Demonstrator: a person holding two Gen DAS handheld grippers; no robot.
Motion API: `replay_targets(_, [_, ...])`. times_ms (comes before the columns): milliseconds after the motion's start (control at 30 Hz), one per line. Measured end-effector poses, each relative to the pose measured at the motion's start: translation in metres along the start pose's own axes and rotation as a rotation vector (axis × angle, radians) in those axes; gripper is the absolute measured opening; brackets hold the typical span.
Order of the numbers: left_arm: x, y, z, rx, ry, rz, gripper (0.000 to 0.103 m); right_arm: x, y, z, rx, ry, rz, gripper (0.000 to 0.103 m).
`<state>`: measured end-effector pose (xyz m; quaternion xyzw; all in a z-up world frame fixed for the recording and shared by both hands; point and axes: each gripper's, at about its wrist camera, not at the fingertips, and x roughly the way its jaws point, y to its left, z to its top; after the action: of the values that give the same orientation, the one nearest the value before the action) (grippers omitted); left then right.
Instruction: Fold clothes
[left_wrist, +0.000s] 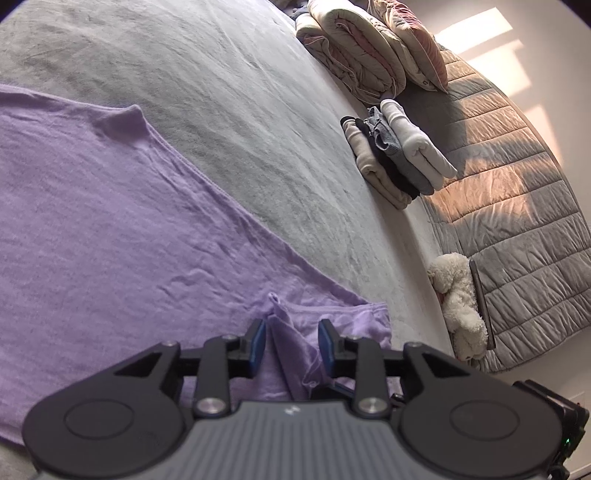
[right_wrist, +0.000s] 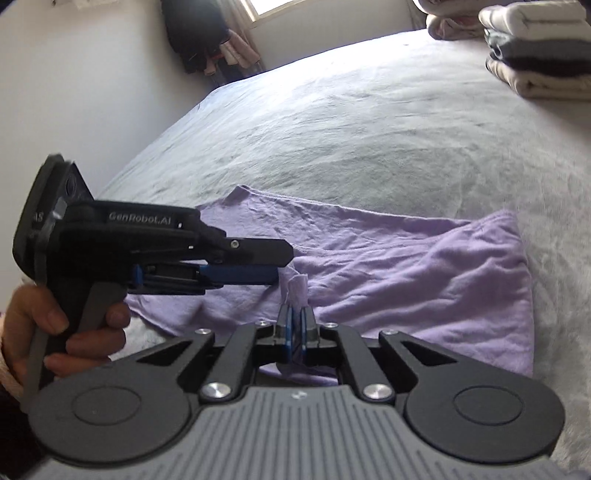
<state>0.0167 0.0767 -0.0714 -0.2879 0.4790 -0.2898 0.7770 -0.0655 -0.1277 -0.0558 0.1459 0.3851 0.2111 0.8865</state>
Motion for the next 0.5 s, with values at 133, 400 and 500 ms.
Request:
replay_targets(133, [0.008, -0.002, -0.002, -0.01, 0.012, 0.004, 0.013, -0.003, -0.01, 0.0, 0.097, -0.002, 0.024, 0.013])
replay_targets(400, [0.013, -0.004, -0.002, -0.009, 0.019, 0.024, 0.01, -0.004, 0.001, -0.002, 0.015, -0.015, 0.008, 0.037])
replay_targets(500, [0.013, -0.003, -0.002, -0.012, 0.022, 0.024, 0.01, -0.001, 0.008, -0.006, -0.057, -0.022, -0.029, 0.037])
